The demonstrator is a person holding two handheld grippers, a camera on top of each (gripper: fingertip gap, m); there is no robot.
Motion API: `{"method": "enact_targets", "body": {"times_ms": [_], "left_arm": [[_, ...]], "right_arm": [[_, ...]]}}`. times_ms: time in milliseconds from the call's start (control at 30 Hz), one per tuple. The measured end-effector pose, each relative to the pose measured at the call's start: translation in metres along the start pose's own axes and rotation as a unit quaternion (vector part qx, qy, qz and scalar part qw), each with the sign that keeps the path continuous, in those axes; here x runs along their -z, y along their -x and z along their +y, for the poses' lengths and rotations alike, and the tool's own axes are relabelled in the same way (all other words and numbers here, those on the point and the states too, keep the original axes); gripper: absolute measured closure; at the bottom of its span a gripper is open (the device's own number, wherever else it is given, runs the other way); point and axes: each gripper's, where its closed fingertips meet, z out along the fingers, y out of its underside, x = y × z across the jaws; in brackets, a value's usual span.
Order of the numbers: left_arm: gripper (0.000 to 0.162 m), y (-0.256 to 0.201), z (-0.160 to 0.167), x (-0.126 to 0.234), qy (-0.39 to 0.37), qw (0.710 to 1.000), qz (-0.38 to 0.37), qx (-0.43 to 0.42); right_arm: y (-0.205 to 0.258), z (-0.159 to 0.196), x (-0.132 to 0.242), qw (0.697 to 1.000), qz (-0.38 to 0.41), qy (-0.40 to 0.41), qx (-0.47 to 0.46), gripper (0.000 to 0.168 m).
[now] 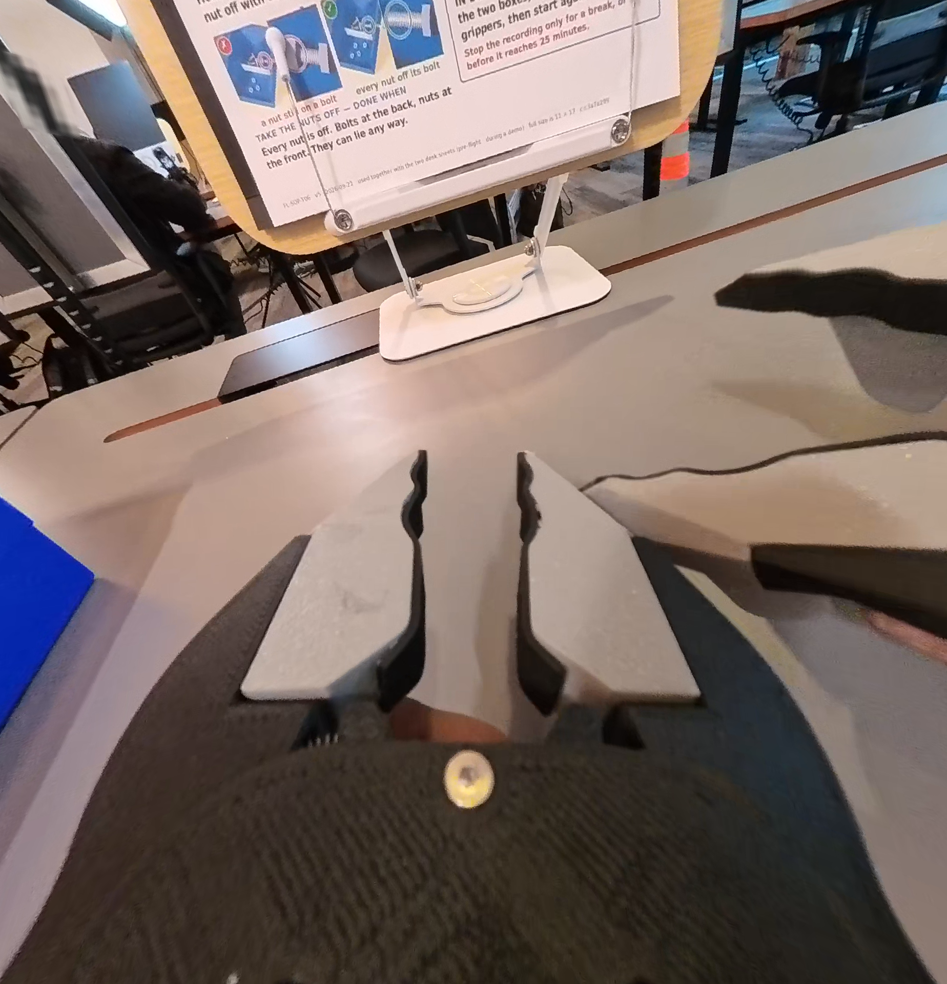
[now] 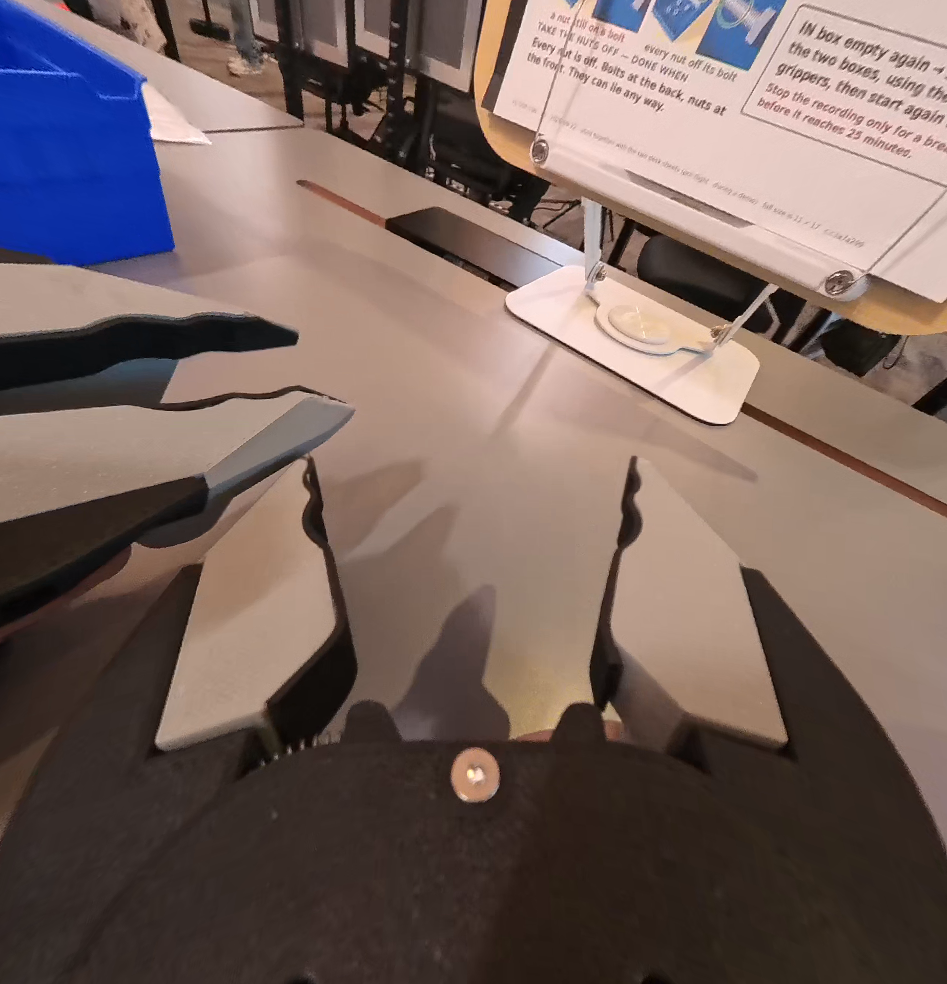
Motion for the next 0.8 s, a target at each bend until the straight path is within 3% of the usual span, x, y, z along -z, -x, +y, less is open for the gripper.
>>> {"method": "enact_targets", "body": {"times_ms": [200, 333, 367, 500, 533, 800], "left_arm": [[0.128, 0.0, -0.004, 0.001, -0.013, 1.0, -0.001, 0.006], [0.128, 0.002, -0.004, 0.002, -0.014, 1.0, -0.002, 0.013], [0.128, 0.002, -0.004, 0.002, -0.014, 1.0, -0.002, 0.014], [0.128, 0.003, -0.003, 0.002, -0.012, 1.0, -0.002, 0.014], [0.128, 0.003, -0.003, 0.002, -0.012, 1.0, -0.002, 0.014], [0.129, 0.005, -0.003, 0.002, -0.011, 1.0, -0.004, 0.019]], "right_arm": [[0.007, 0.006, 0.002, 0.999, -0.036, 0.019, -0.014, 0.058], [-0.001, 0.003, 0.006, 1.0, -0.013, 0.007, 0.02, 0.082], [-0.003, 0.002, 0.008, 1.0, -0.007, 0.001, 0.029, 0.091], [-0.001, -0.001, 0.01, 0.998, -0.002, -0.009, 0.065, 0.161], [-0.001, 0.0, 0.009, 0.997, 0.001, -0.006, 0.072, 0.168], [-0.011, 0.009, 0.002, 0.997, 0.042, 0.019, 0.056, 0.166]]}}
